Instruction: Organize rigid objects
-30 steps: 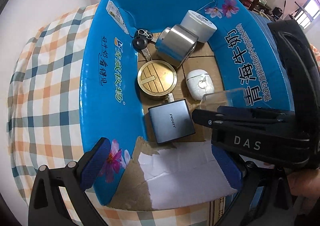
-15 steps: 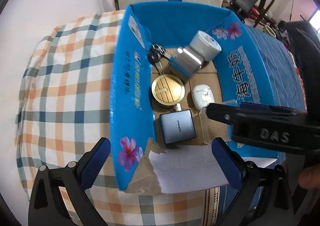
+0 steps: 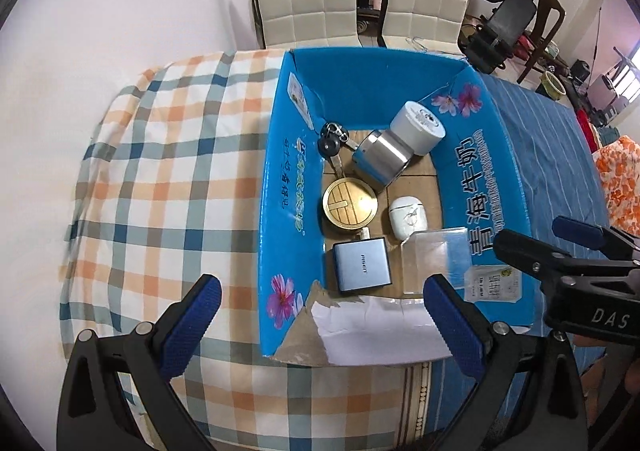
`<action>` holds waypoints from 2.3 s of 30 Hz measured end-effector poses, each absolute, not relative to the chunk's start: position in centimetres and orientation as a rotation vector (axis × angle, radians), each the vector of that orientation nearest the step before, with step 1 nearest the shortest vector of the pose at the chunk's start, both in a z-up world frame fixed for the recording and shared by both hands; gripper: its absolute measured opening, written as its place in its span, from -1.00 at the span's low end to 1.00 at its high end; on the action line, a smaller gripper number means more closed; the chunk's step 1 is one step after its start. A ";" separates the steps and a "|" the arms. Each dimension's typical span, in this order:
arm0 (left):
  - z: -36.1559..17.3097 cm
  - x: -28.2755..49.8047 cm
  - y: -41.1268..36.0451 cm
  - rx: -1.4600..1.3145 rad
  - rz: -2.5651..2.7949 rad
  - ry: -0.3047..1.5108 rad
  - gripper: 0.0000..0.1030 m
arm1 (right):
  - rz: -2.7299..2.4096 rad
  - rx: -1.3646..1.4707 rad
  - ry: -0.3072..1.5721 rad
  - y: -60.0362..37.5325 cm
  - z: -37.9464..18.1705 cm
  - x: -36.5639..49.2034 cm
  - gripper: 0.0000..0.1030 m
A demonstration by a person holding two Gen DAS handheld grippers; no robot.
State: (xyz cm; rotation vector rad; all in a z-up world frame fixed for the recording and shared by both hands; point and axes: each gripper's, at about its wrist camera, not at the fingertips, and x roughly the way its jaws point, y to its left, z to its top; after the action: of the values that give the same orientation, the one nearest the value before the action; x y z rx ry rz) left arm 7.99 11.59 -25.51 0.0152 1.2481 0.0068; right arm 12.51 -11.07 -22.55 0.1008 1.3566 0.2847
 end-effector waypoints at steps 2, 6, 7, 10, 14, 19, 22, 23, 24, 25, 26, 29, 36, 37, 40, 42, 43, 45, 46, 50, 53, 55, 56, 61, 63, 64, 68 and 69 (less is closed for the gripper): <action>-24.9 7.8 11.3 0.014 0.012 1.242 1.00 | 0.279 0.122 1.356 -12.3 -21.7 12.3 0.92; -23.0 7.3 10.7 0.011 0.033 1.218 1.00 | 0.263 0.126 1.335 -13.7 -19.9 11.7 0.92; -22.5 7.2 10.5 0.013 0.043 1.219 1.00 | 0.253 0.118 1.326 -14.2 -19.2 11.5 0.92; -20.6 6.6 9.9 0.005 0.044 1.197 1.00 | 0.255 0.126 1.320 -15.1 -17.7 10.9 0.92; -17.6 5.7 9.2 0.008 0.075 1.160 1.00 | 0.261 0.135 1.316 -16.4 -14.9 9.6 0.92; -13.6 4.6 8.6 -0.035 0.082 1.109 1.00 | 0.290 0.148 1.287 -17.7 -10.2 7.3 0.92; -11.6 4.0 7.8 -0.026 0.079 1.085 1.00 | 0.309 0.144 1.251 -18.3 -6.9 6.0 0.92; -10.7 3.7 7.4 -0.024 0.068 1.074 1.00 | 0.316 0.147 1.238 -18.4 -5.9 5.5 0.92; -10.2 3.4 7.1 -0.021 0.062 1.065 1.00 | 0.317 0.149 1.232 -18.6 -5.1 5.2 0.92; -9.5 3.2 6.7 -0.017 0.055 1.058 1.00 | 0.323 0.156 1.229 -18.8 -4.3 4.9 0.92; -9.0 3.0 6.5 -0.012 0.050 1.054 1.00 | 0.335 0.165 1.223 -18.9 -3.5 4.6 0.92; -7.4 2.2 5.8 -0.005 0.044 1.026 1.00 | 0.326 0.140 1.204 -19.4 -0.9 3.8 0.92; -5.0 0.8 5.6 0.002 0.068 0.979 1.00 | 0.297 0.130 1.176 -20.6 2.2 2.9 0.92; -4.8 0.7 5.6 0.001 0.068 0.973 1.00 | 0.300 0.128 1.171 -20.7 2.5 2.7 0.92; -4.4 0.5 5.7 -0.001 0.063 0.960 1.00 | 0.292 0.109 1.150 -20.8 3.3 2.2 0.93; -4.3 0.5 5.7 0.005 0.057 0.952 1.00 | 0.281 0.106 1.143 -20.9 3.6 2.1 0.93; -4.4 0.5 5.6 0.006 0.052 0.952 1.00 | 0.277 0.103 1.138 -20.9 3.6 2.1 0.92; -4.6 0.5 5.6 0.009 0.046 0.951 1.00 | 0.260 0.097 1.127 -20.9 3.5 2.1 0.92; -4.8 0.6 5.5 0.011 0.039 0.954 1.00 | 0.253 0.095 1.124 -20.9 3.5 2.1 0.92; -5.5 0.8 5.4 0.029 0.028 0.953 1.00 | 0.213 0.092 1.124 -21.0 2.4 2.2 0.92; -6.0 1.0 5.5 0.044 0.032 0.949 1.00 | 0.178 0.082 1.119 -20.8 1.5 2.4 0.92; -6.1 1.0 5.6 0.047 0.034 0.937 1.00 | 0.160 0.072 1.109 -20.7 1.1 2.4 0.92; -6.2 1.1 5.6 0.052 0.040 0.935 1.00 | 0.148 0.070 1.106 -20.7 0.9 2.4 0.92; -6.7 1.3 5.9 0.058 0.034 0.934 1.00 | 0.122 0.063 1.094 -20.9 0.7 2.4 0.93; -7.1 1.5 5.8 0.060 0.031 0.945 1.00 | 0.111 0.064 1.094 -21.1 0.5 2.4 0.92; -7.2 1.6 5.8 0.060 0.027 0.947 1.00 | 0.107 0.065 1.094 -21.2 0.5 2.5 0.92; -7.8 1.8 5.7 0.066 0.023 0.961 1.00 | 0.084 0.068 1.104 -21.6 0.0 2.7 0.92; -7.8 1.8 5.7 0.067 0.023 0.963 1.00 | 0.081 0.070 1.108 -21.7 -0.1 2.8 0.92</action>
State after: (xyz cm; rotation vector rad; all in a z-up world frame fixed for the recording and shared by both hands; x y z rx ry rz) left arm 1.82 5.74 -7.83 0.0672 0.9633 0.0232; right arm 2.76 -21.70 -0.12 0.0697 1.1081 0.0813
